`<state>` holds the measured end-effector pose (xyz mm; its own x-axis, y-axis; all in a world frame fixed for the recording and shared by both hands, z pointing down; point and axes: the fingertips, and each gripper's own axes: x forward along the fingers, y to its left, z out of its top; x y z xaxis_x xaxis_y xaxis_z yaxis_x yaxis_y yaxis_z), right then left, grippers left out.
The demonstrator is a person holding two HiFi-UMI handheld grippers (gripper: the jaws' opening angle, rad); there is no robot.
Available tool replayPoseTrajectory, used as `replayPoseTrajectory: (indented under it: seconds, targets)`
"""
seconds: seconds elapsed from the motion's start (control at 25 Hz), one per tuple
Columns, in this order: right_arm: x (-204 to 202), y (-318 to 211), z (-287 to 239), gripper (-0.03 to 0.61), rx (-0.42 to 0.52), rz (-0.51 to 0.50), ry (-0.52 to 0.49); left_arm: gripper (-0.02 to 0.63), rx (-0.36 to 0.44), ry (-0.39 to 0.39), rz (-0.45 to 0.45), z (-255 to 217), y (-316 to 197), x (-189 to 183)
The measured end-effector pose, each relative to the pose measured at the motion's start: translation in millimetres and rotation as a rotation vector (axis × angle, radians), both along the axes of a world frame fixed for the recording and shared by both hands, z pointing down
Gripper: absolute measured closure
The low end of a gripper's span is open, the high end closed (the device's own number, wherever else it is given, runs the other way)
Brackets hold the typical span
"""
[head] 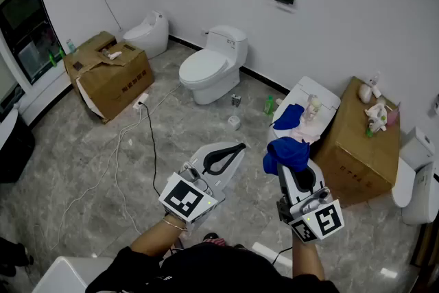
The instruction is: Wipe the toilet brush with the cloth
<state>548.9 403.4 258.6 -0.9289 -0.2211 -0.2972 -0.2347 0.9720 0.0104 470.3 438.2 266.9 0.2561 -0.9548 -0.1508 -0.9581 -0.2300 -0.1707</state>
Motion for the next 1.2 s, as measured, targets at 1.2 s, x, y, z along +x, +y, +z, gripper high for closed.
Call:
replayPoseTrajectory:
  seconds: [1.2]
  targets:
    - [-76,12,8,0.497,-0.014,0.056,-0.018,0.611,0.004,0.013,0.050,13,21,-86]
